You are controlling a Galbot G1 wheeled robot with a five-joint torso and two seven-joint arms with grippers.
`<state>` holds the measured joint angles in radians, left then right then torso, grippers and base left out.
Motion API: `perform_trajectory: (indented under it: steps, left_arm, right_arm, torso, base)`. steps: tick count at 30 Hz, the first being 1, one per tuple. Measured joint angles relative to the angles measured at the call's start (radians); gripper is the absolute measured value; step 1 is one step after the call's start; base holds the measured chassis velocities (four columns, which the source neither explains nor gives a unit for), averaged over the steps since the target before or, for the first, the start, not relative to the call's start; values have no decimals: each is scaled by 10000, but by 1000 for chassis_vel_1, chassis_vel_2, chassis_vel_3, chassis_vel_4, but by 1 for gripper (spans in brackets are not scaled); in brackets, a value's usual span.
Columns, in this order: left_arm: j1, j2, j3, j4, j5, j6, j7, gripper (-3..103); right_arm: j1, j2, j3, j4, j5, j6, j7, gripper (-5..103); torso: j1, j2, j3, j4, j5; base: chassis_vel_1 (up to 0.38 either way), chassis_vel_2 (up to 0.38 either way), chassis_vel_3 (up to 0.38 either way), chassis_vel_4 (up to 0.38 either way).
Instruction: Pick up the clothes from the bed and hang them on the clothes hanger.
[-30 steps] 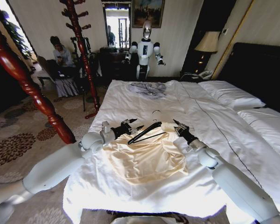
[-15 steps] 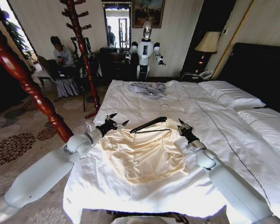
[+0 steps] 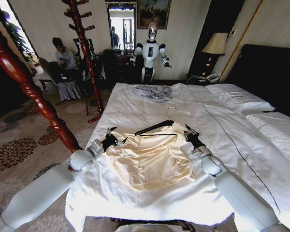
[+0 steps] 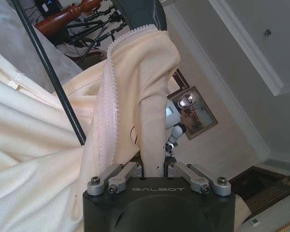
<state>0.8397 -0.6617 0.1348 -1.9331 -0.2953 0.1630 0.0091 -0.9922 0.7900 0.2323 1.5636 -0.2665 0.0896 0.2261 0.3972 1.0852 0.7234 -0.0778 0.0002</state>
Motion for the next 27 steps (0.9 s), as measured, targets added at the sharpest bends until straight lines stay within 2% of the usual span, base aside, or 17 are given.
perform_trajectory:
  steps: [3, 4, 6, 9, 10, 14, 20, 27]
  left_arm:
    - [-13, -96, 520, 193, 873, 371, -465, 100]
    - [-13, -96, 520, 193, 873, 371, -465, 100]
    - [-339, -247, 1146, 587, 1794, 616, -880, 100]
    - [-784, -605, 1809, 1103, 2260, 902, -1326, 100]
    - [-784, -605, 1809, 1103, 2260, 902, -1326, 100]
    - [-1299, -1372, 2452, 1845, 2360, 1143, -1699, 100]
    - [-1677, -2218, 2960, 2334, 2413, 1834, -2127, 100]
    - [-1839, -2591, 3007, 2799, 2348, 2052, -2330, 100]
  right_arm:
    - [9, -112, -88, 20, 784, -259, 41, 18]
    - [9, -112, -88, 20, 784, -259, 41, 18]
    - [68, -121, -149, -46, 1022, -359, 91, 18]
    - [121, -38, -204, -113, 1064, -403, 130, 18]
    - [121, -38, -204, -113, 1064, -403, 130, 18]
    - [163, 41, -284, -146, 1078, -443, 156, 18]
    - [94, 45, -310, -142, 1059, -459, 174, 18]
    - [106, -23, -307, -137, 1054, -438, 174, 18]
  torso:
    - [0, 0, 0, 1, -2]
    - [0, 0, 0, 1, -2]
    - [1, 0, 0, -2, 2]
    - [1, 0, 1, -1, 1]
    - [1, 0, 1, -1, 1]
    - [2, -1, 1, -3, 0]
    - [2, -1, 1, -3, 0]
    - [2, -1, 1, 0, 0]
  base:
    - [0, 0, 0, 0]
    - [0, 0, 0, 0]
    - [0, 0, 0, 0]
    - [0, 0, 0, 0]
    - [0, 0, 0, 0]
    - [0, 0, 0, 0]
    - [0, 0, 0, 0]
    - [0, 0, 0, 0]
